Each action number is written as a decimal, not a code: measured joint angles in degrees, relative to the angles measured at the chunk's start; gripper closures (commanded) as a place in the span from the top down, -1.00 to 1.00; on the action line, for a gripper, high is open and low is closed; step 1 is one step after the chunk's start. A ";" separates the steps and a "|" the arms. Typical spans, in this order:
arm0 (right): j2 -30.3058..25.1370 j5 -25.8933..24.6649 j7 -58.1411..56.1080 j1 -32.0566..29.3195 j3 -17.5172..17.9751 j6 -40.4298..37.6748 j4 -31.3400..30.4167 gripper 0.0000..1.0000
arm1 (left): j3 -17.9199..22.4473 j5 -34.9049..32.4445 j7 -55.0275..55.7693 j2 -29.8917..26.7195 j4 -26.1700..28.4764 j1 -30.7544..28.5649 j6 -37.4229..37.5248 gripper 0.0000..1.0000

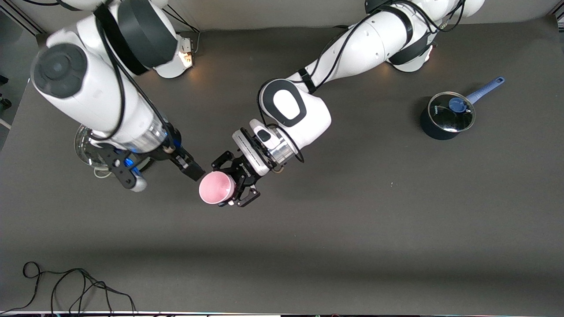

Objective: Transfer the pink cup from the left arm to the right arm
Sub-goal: 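Close the right gripper on the pink cup beside the left gripper, then open the left gripper while the right gripper pulls the cup away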

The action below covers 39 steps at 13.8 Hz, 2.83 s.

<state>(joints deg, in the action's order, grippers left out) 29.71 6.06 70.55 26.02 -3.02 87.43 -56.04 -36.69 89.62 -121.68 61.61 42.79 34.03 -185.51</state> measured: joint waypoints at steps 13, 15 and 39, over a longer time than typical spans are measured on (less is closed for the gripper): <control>3.45 0.00 0.00 0.07 1.20 5.01 0.59 0.01 | 4.82 -0.12 0.02 -0.28 -0.61 2.78 -0.34 -1.00; 3.45 0.00 0.02 0.07 1.20 4.98 0.76 -1.00 | 4.83 -0.12 0.12 -0.28 -0.61 2.79 -0.34 -1.00; 3.52 -4.24 -15.85 -2.53 -11.32 6.28 1.60 -1.00 | 9.99 -13.76 2.53 -2.79 10.26 -8.50 12.10 1.00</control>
<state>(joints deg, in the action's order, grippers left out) 33.23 1.82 54.70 23.49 -14.33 93.70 -54.44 -26.70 75.86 -119.15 58.82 53.05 25.52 -173.41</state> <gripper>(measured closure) 0.974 0.000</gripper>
